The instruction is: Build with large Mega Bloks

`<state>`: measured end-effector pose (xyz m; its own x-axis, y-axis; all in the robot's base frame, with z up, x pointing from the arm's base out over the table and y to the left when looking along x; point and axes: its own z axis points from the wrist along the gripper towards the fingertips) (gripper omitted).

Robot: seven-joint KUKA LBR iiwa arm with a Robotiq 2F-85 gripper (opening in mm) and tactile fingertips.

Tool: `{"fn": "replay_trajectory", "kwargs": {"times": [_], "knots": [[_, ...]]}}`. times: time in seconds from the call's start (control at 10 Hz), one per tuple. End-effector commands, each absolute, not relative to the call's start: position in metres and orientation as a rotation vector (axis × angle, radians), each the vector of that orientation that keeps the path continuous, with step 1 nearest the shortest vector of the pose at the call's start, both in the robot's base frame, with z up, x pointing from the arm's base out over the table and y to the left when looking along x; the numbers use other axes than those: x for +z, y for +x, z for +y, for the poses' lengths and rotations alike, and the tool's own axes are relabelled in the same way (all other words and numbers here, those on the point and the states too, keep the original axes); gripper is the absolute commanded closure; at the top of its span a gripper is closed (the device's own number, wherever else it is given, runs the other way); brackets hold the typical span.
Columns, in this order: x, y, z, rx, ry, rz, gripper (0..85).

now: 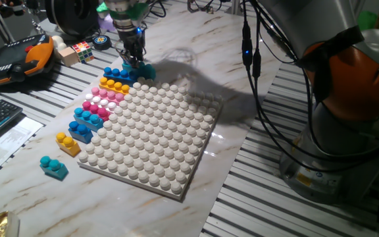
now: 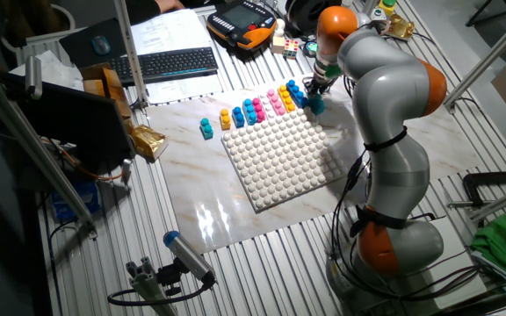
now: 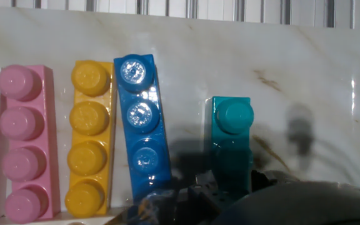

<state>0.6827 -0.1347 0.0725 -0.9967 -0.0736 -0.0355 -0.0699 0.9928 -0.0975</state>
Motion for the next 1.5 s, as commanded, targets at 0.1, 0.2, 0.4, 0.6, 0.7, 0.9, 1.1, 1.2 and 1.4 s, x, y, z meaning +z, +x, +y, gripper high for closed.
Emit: {"fn": "replay_trajectory", "kwargs": {"times": [0.1,0.2,0.4,0.6,0.7,0.9,1.1,1.2,1.4], "knots": [[0.072,0.683,-0.135,-0.147,-0.115,3.117,45.7],[0.072,0.683,-0.135,-0.147,-0.109,3.133,44.7],[0.072,0.683,-0.135,-0.147,-0.116,3.137,42.0],[0.064,0.685,-0.135,-0.147,-0.136,3.120,40.0],[0.058,0.688,-0.134,-0.157,-0.144,3.104,39.3],[0.053,0.688,-0.137,-0.165,-0.151,3.093,39.3],[0.044,0.689,-0.141,-0.156,-0.166,3.081,39.7],[0.043,0.690,-0.140,-0.158,-0.166,3.078,40.7],[0.049,0.690,-0.138,-0.130,-0.182,3.092,54.7]]}}
